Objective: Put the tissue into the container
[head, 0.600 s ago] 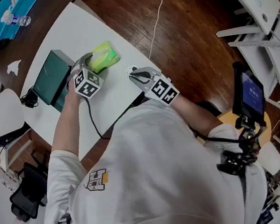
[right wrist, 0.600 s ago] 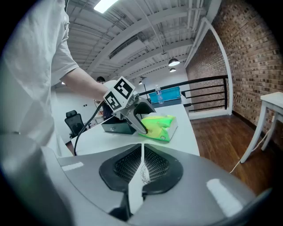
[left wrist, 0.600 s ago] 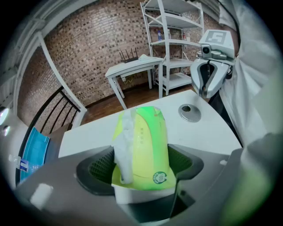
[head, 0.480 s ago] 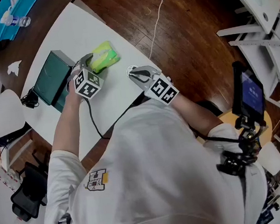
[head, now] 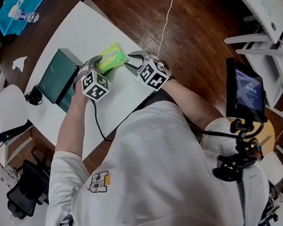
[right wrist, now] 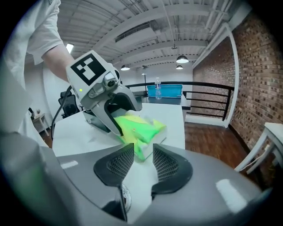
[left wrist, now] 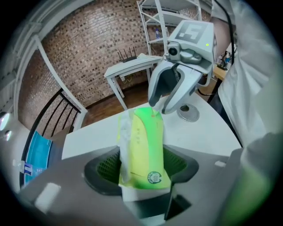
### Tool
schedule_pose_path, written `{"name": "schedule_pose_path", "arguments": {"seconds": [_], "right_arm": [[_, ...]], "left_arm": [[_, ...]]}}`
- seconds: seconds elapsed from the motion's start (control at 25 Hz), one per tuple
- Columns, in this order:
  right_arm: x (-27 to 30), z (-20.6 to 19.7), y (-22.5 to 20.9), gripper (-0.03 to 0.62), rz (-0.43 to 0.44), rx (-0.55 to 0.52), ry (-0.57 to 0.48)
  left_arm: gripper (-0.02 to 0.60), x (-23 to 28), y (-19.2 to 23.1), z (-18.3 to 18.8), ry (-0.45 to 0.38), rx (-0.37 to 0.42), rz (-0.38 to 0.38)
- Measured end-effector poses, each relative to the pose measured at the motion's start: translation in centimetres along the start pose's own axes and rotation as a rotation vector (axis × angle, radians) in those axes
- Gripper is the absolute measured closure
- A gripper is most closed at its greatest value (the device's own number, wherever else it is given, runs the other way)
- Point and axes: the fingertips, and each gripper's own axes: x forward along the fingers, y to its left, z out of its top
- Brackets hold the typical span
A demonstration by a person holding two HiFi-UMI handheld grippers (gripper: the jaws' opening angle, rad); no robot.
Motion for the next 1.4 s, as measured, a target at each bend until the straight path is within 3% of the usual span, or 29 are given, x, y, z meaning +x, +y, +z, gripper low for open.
{"name": "schedule_pose_path", "arguments": {"seconds": [0.2, 0.48, 0.64, 0.84, 1.12, 1.4], "right_arm": [[0.3, 0.7, -0.1, 0.513, -0.019, -0.039, 0.018], [-1.5, 5.5, 1.5, 0.517, -0.048, -0.122, -0.075], [-1.3, 9.1, 5.0, 0.517, 0.011, -0.230, -0.121], [1.1, 12.3, 11.3, 0.518, 0.127, -0.330, -0.135], [5.6, 12.9, 17.1, 0.517, 0.219, -0.400, -0.041], [8.5, 12.4, 17.9, 0.517, 0.248, -0.402, 0.067]], "left_arm": [[0.319, -0.9, 0.2, 0.6, -0.016, 0.023, 0.040], [0.319, -5.9, 1.7, 0.7, -0.077, 0.023, 0.145], [0.319, -10.4, 1.6, -1.9, -0.078, -0.046, 0.241], [0.319, -15.1, 0.2, -7.9, -0.035, -0.147, 0.293], [0.319, -16.5, -1.5, -14.9, 0.002, -0.247, 0.243], [0.318, -15.2, -1.5, -17.7, 0.003, -0.306, 0.177]]}}
